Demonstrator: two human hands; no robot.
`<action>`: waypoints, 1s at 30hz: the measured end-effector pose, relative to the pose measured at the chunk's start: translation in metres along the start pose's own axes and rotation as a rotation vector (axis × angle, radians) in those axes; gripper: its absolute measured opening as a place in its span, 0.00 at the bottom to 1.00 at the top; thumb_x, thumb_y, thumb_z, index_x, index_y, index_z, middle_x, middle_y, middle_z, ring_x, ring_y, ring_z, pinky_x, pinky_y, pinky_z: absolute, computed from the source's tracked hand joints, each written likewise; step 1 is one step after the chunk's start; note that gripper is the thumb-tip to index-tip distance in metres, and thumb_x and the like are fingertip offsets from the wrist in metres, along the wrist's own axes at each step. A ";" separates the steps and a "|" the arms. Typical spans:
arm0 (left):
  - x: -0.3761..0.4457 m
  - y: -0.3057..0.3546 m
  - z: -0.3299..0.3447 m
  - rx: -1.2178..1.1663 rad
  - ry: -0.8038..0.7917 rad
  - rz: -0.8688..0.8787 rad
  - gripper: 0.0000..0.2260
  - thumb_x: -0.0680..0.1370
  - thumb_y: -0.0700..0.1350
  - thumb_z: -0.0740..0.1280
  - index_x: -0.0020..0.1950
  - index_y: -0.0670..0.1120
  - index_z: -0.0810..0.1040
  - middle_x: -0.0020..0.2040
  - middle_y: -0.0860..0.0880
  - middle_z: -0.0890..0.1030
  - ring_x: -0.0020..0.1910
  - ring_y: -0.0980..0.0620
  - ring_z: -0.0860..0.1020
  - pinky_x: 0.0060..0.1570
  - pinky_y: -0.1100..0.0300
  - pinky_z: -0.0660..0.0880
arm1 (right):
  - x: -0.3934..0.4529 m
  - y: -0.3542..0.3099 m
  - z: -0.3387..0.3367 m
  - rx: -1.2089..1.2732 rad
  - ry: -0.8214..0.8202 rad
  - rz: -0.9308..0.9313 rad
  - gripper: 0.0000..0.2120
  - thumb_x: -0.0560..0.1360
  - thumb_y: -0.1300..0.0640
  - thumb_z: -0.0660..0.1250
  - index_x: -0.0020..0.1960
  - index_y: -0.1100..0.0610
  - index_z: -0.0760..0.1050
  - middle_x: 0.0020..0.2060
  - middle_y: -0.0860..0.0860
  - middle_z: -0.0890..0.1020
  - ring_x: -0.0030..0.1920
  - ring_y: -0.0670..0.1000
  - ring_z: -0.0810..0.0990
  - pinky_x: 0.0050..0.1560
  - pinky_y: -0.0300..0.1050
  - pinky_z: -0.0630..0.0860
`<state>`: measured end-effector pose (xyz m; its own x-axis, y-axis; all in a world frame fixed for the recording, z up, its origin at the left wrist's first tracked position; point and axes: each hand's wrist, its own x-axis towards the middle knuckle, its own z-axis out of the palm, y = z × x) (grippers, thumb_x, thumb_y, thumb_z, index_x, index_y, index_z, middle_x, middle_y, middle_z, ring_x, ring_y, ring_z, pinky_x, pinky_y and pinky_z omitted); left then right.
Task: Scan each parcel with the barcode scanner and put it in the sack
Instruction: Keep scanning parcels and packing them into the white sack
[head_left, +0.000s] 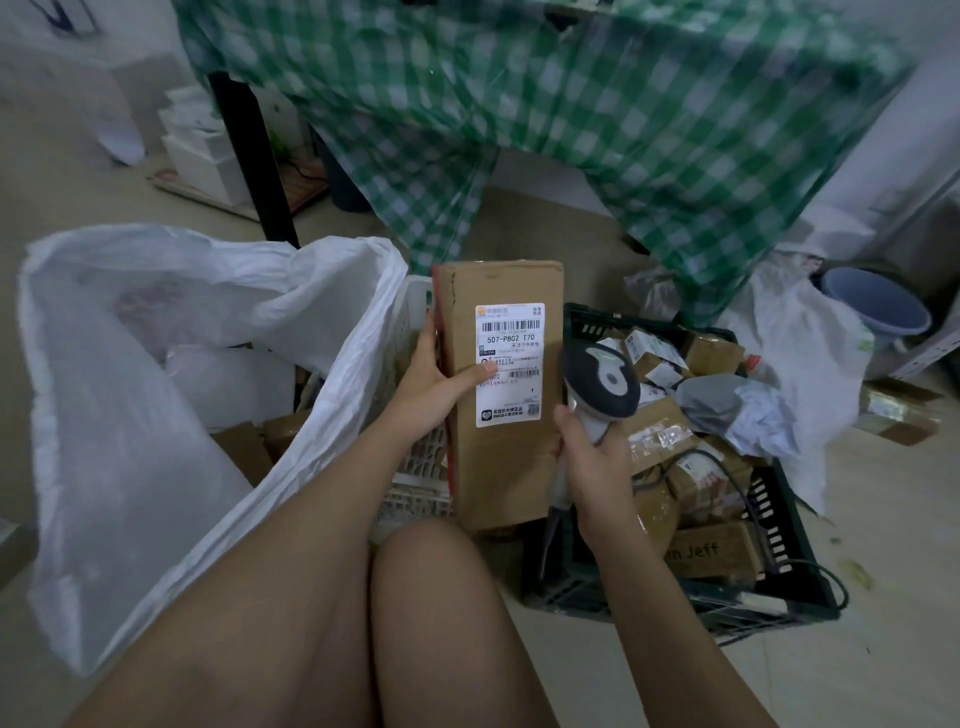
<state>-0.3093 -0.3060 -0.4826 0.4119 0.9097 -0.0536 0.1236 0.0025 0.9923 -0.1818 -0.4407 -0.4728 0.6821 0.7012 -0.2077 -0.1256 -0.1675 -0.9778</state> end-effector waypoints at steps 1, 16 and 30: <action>-0.004 0.010 -0.002 -0.001 0.010 0.032 0.40 0.73 0.46 0.74 0.77 0.56 0.53 0.57 0.68 0.73 0.51 0.75 0.73 0.56 0.66 0.74 | 0.000 -0.008 0.002 0.023 -0.001 -0.006 0.15 0.77 0.55 0.67 0.62 0.57 0.71 0.46 0.54 0.80 0.43 0.51 0.78 0.46 0.48 0.76; -0.088 0.178 -0.145 -0.047 0.404 0.411 0.37 0.73 0.41 0.74 0.76 0.50 0.58 0.64 0.53 0.76 0.56 0.61 0.78 0.51 0.62 0.79 | -0.034 -0.135 0.086 0.082 -0.211 -0.244 0.23 0.77 0.55 0.66 0.70 0.55 0.65 0.61 0.54 0.77 0.57 0.53 0.77 0.60 0.53 0.74; -0.052 0.131 -0.216 0.455 0.535 0.262 0.51 0.66 0.60 0.76 0.78 0.61 0.44 0.73 0.49 0.62 0.71 0.50 0.66 0.68 0.43 0.68 | 0.017 -0.105 0.180 -0.202 -0.293 -0.059 0.35 0.69 0.54 0.77 0.71 0.58 0.65 0.63 0.55 0.76 0.61 0.58 0.75 0.64 0.58 0.72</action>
<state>-0.5093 -0.2639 -0.3255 -0.0017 0.9349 0.3550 0.4905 -0.3086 0.8150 -0.2868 -0.2866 -0.3781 0.4449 0.8777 -0.1782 0.0727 -0.2337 -0.9696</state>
